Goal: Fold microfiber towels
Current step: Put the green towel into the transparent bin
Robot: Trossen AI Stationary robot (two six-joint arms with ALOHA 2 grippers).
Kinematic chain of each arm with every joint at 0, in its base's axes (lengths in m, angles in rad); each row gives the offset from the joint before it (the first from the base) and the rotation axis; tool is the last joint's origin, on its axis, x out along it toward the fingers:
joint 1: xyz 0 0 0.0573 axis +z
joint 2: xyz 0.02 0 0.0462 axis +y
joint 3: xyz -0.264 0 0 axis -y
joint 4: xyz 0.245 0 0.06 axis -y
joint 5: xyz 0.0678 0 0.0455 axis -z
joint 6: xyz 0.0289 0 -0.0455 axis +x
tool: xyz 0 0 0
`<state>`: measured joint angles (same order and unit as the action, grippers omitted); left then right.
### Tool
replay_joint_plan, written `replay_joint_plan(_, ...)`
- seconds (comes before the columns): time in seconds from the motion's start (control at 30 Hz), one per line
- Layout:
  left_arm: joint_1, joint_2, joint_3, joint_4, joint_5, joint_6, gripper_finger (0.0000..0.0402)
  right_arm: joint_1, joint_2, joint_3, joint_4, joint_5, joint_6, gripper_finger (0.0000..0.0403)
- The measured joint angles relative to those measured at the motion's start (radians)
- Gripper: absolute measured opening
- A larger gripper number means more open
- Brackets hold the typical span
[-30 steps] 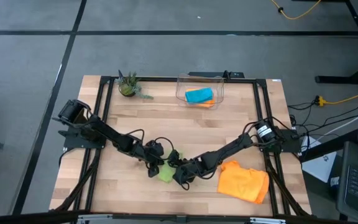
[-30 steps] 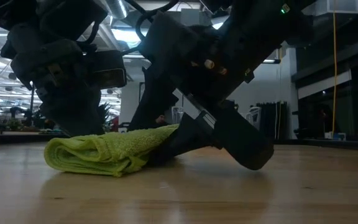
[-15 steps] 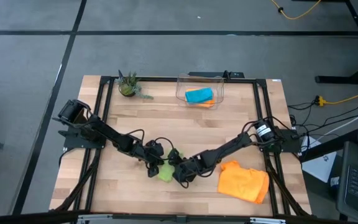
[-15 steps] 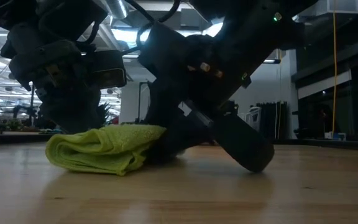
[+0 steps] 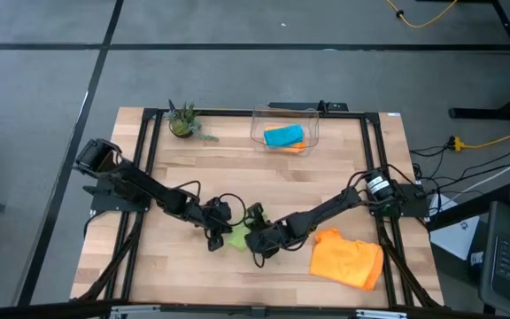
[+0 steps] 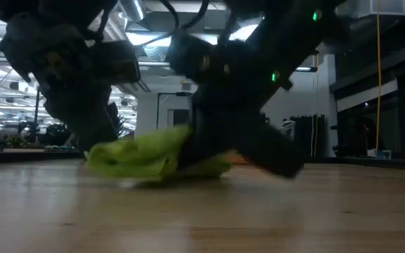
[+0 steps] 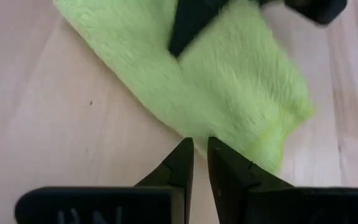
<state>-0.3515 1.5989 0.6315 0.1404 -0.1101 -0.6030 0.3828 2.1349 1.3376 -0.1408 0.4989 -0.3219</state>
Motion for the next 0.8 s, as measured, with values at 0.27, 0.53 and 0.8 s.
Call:
replay_joint_plan(0.27, 0.002, -0.120, 0.001, -0.116, -0.040, 0.039, 0.0041, -0.014, -0.220, 0.001, -0.264, 0.263, 0.099, 0.0017)
replay_joint_plan(0.53, 0.009, -0.146, 0.002, -0.122, -0.056, 0.090, 0.0041, -0.268, -0.431, 0.003, -0.485, 0.356, 0.132, 0.0017)
replay_joint_plan(0.8, 0.035, -0.146, 0.002, -0.124, -0.065, 0.091, 0.0041, -0.662, -0.406, -0.060, -0.365, 0.224, -0.003, 0.0017)
